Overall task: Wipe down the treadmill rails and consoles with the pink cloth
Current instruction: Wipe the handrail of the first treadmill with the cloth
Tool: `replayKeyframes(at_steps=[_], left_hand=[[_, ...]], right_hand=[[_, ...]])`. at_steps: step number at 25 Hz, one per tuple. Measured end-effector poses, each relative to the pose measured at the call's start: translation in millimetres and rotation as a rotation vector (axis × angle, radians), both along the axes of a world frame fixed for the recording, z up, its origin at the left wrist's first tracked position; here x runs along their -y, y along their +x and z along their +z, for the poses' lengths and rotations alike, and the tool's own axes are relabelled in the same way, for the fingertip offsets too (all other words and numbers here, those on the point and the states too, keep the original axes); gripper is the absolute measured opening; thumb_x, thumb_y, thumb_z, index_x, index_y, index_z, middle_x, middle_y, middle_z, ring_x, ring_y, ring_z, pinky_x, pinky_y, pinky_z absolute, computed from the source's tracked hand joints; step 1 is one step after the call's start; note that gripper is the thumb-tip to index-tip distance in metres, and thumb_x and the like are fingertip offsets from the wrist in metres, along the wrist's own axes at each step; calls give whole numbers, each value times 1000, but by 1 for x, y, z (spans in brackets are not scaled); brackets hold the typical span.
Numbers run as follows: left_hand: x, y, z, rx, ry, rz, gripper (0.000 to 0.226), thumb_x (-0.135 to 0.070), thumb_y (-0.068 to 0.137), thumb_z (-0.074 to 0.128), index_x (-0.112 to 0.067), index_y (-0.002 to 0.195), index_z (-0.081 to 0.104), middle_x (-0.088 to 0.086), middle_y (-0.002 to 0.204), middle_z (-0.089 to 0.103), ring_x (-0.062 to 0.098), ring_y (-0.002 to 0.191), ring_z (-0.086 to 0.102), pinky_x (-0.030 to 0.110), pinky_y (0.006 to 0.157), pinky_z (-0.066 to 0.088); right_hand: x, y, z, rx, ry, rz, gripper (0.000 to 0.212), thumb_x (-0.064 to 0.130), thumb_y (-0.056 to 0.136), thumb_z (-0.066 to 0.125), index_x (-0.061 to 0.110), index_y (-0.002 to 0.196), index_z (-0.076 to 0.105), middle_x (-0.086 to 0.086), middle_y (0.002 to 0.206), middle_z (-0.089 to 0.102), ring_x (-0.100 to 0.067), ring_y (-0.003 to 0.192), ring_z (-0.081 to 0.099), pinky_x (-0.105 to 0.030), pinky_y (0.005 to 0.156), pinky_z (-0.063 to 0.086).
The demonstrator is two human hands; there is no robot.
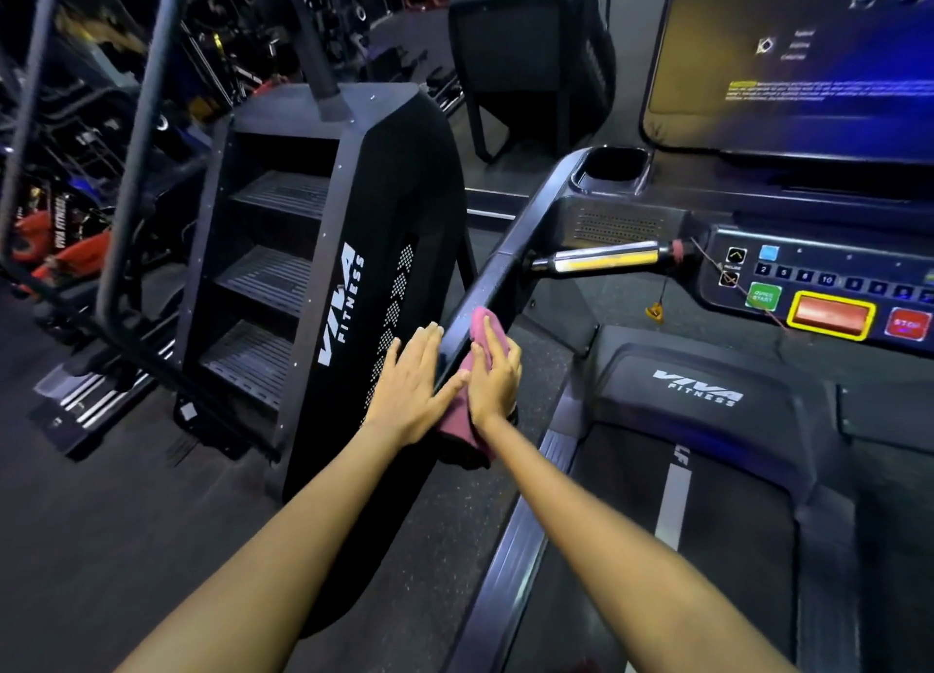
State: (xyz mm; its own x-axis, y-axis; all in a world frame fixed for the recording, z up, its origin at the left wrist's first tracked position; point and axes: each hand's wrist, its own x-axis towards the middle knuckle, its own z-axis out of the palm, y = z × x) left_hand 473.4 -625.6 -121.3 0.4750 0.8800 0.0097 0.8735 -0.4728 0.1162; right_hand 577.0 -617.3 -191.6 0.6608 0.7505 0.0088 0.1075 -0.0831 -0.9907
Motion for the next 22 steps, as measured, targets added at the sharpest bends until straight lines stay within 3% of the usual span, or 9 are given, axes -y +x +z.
replayKeyframes(at_steps=[3, 7, 9, 12, 15, 18, 22], left_hand=[[-1, -4, -16, 9, -40, -5, 122, -85, 58, -23, -13, 149, 14, 0, 157, 11, 11, 145, 6, 33, 116, -1], [-7, -6, -23, 73, -22, -1, 110, -83, 68, -8, -14, 147, 23, -1, 156, 17, 12, 144, 10, 34, 116, 3], [-8, -5, -23, 72, -9, -4, 112, -84, 66, -11, -14, 147, 22, -1, 156, 15, 11, 144, 9, 34, 116, 2], [-6, -4, -21, 66, -18, 7, 108, -85, 67, -4, -17, 148, 19, -2, 157, 12, 10, 145, 5, 32, 116, -2], [-8, -4, -21, 54, -22, 25, 102, -84, 70, 1, -21, 149, 16, -1, 158, 8, 11, 145, 2, 31, 115, -5], [-8, -6, -23, 41, -23, 27, 106, -85, 66, -8, -23, 149, 15, 0, 158, 7, 12, 145, 2, 31, 115, -5], [-9, -4, -22, 72, -15, 44, 103, -84, 69, -4, -22, 148, 20, 2, 157, 12, 13, 145, 6, 33, 116, -2]], right_hand=[[-11, 8, -4, -67, 5, -2, 40, 20, 95, 50, 29, 134, 48, -6, 128, 48, -25, 117, 49, -36, 96, 41], [11, -13, -25, 93, 60, 66, 48, 44, 92, 39, 34, 139, 39, -1, 137, 42, -17, 118, 44, -30, 98, 34], [-2, -1, -27, 85, 16, 72, 46, 37, 97, 41, 32, 142, 35, -2, 136, 41, -17, 118, 42, -27, 93, 33], [-43, 32, -15, -87, -77, -20, 43, 27, 98, 42, 27, 141, 39, -8, 131, 47, -24, 120, 47, -32, 93, 38], [-55, 41, -11, -74, -59, -40, 43, 27, 98, 42, 32, 141, 38, -5, 133, 47, -23, 121, 46, -34, 96, 36], [-29, 18, -21, -108, -29, 10, 44, 28, 98, 43, 26, 142, 39, -6, 134, 44, -22, 122, 45, -26, 93, 35], [-38, 32, -28, -51, -1, 56, 43, 21, 99, 42, 25, 141, 38, -10, 133, 47, -24, 119, 48, -18, 91, 32]])
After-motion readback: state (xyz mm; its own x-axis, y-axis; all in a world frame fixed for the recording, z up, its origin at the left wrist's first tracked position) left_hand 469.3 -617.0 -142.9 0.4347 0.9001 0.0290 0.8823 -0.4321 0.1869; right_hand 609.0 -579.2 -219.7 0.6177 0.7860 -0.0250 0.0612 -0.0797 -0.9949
